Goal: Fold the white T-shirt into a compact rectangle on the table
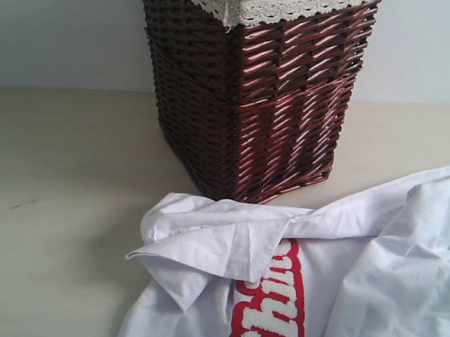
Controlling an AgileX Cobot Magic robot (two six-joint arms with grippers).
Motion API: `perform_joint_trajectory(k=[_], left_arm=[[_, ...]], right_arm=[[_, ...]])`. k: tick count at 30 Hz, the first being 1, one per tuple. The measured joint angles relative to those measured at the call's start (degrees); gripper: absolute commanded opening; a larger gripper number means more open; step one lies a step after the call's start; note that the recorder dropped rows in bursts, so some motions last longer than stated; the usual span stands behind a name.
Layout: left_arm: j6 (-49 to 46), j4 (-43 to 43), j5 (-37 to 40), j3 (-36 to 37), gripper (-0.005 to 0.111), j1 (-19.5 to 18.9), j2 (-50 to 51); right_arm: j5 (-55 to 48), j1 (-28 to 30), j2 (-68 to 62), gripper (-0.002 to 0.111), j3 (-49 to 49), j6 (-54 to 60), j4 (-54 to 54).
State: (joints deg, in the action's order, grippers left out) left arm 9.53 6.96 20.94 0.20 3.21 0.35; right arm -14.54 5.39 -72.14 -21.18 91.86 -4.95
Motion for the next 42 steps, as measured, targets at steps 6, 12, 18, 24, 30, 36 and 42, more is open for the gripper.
perform_joint_trajectory(k=[6,12,18,24,30,36,42], left_arm=[[0.00,0.00,0.00,0.00,0.000,0.00,0.00],[0.00,0.00,0.00,0.00,0.000,0.00,0.00],[0.00,0.00,0.00,0.00,0.000,0.00,0.00],[0.00,0.00,0.00,0.00,0.000,0.00,0.00],[0.00,0.00,0.00,0.00,0.000,0.00,0.00],[0.00,0.00,0.00,0.00,0.000,0.00,0.00],[0.00,0.00,0.00,0.00,0.000,0.00,0.00]], right_arm=[[-5.36,0.00,0.00,0.000,0.00,5.70,-14.58],[-31.65,0.00,-0.47,0.001,0.13,15.45,-21.66],[-37.31,0.00,-3.16,0.028,-0.89,8.01,-16.48],[-42.86,0.00,-3.98,0.048,-6.64,-2.63,-13.26],[-43.33,0.00,-4.49,0.048,-8.46,-8.66,-5.01],[-40.75,0.00,-6.67,0.048,-8.49,-10.73,0.03],[-39.94,0.00,-9.83,0.046,-8.58,-11.97,0.24]])
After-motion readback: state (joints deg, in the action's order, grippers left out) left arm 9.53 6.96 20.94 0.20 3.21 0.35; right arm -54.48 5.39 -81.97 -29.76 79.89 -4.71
